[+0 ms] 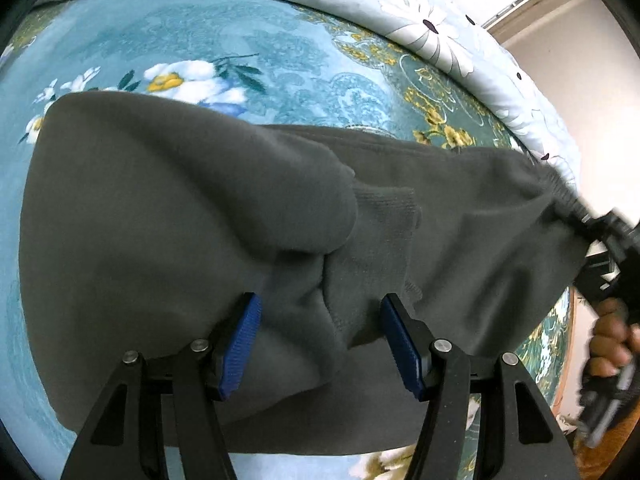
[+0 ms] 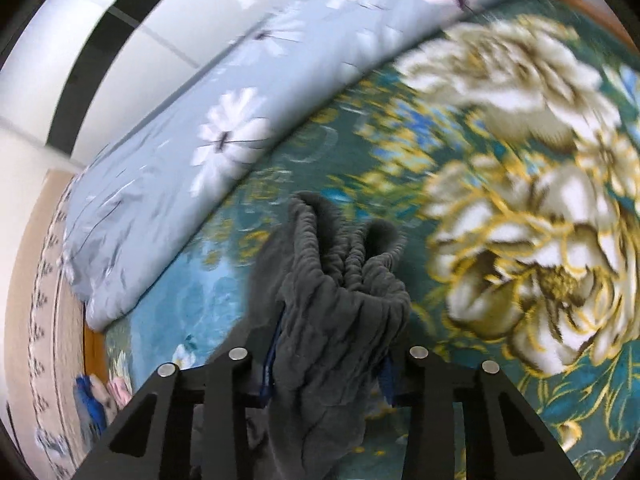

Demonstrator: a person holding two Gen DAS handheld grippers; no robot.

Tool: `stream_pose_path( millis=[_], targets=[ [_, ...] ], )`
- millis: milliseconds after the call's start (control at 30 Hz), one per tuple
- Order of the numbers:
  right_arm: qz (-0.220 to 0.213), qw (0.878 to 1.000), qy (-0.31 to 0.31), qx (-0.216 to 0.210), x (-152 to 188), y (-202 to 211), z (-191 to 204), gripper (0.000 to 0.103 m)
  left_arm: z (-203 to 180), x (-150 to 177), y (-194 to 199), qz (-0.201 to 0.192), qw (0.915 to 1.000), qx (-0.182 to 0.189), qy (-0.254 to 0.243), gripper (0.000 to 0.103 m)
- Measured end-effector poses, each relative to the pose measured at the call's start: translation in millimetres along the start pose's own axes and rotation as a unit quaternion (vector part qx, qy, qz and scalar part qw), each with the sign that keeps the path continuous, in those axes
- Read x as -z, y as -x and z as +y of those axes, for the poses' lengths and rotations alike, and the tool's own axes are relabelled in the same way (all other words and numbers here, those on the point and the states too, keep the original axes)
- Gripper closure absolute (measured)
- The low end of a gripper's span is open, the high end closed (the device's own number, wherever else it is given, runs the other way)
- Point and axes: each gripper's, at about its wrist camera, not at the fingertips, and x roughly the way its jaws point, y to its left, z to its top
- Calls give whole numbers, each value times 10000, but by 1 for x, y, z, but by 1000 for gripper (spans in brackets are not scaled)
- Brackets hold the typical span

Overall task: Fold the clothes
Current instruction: 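Fold the waistband over the cuffs with the right gripper while the left gripper holds the pants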

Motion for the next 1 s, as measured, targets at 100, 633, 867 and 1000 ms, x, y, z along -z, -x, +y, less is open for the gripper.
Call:
stream_pose_path(
  millis=[100, 633, 867, 1000],
  targets=[
    [-89, 9986, 506, -145, 5, 14, 44, 63, -1, 3, -1, 102, 9998, -108, -119, 40],
    [200, 9310, 3582, -672, 134, 18, 252, 64, 132, 54, 131, -1745, 9671, 725, 1701, 41],
    [779, 8853, 4583, -143, 218, -39, 299, 63, 179, 71, 152, -2124, 9455, 608, 2394, 41],
    [829, 8513, 5165, 402, 254, -67, 308, 63, 200, 82, 157, -2218, 9319, 690, 2786, 41]
  ],
)
